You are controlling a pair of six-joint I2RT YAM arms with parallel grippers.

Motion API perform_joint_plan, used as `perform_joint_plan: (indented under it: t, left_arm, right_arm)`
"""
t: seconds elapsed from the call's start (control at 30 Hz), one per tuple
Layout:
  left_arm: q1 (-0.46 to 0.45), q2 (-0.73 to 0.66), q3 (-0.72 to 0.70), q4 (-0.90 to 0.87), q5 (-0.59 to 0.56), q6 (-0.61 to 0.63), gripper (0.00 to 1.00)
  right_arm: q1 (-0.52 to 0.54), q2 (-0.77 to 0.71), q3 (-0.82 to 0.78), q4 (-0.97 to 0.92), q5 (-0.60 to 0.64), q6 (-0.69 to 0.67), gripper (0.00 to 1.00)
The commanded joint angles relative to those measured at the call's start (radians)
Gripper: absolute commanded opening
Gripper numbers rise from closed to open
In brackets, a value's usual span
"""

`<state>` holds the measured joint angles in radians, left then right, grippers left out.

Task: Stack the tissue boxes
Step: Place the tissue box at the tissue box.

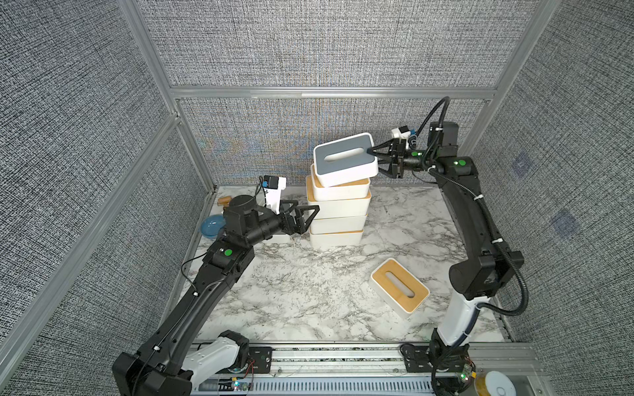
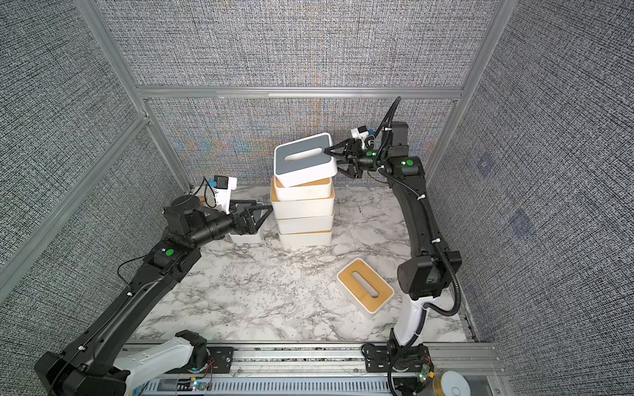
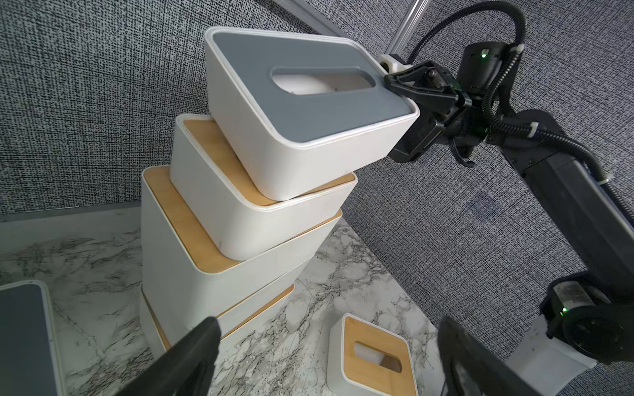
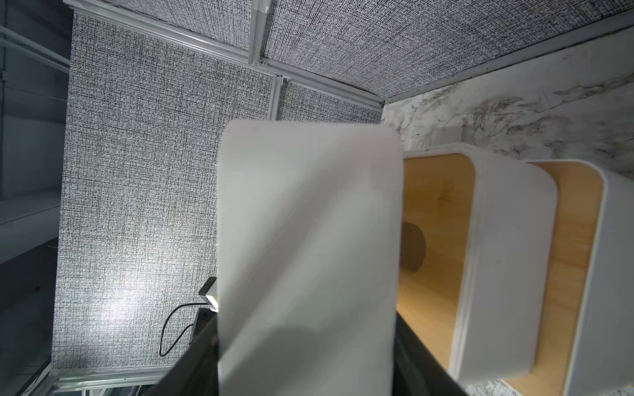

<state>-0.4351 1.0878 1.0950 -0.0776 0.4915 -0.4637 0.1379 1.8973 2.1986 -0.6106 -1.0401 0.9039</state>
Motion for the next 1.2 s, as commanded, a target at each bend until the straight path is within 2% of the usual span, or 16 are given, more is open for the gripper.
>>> perform_joint_plan:
  t: [0.0, 0.13, 0.63, 0.7, 1.17]
  left_arm:
    - [0.003, 0.000, -0.002, 0.025, -0.010, 0.003, 1.00]
    - [0.003, 0.000, -0.006, 0.026, -0.015, 0.003, 1.00]
    - [0.005, 0.010, 0.009, 0.025, -0.031, 0.004, 0.99]
    - [0.006, 0.013, 0.016, 0.026, -0.032, 0.008, 0.99]
    - [0.007, 0.043, 0.061, 0.022, -0.045, 0.007, 1.00]
  right_arm:
    - [0.001, 0.008, 0.011, -0.005, -0.001, -0.034, 0.58]
    - [-0.002, 0.018, 0.028, -0.041, 0.005, -0.058, 0.67]
    - [-0.024, 0.052, 0.104, -0.172, 0.051, -0.143, 0.87]
    - [-0.026, 0.061, 0.119, -0.202, 0.061, -0.166, 0.92]
    - [-0.027, 0.095, 0.203, -0.327, 0.148, -0.263, 0.99]
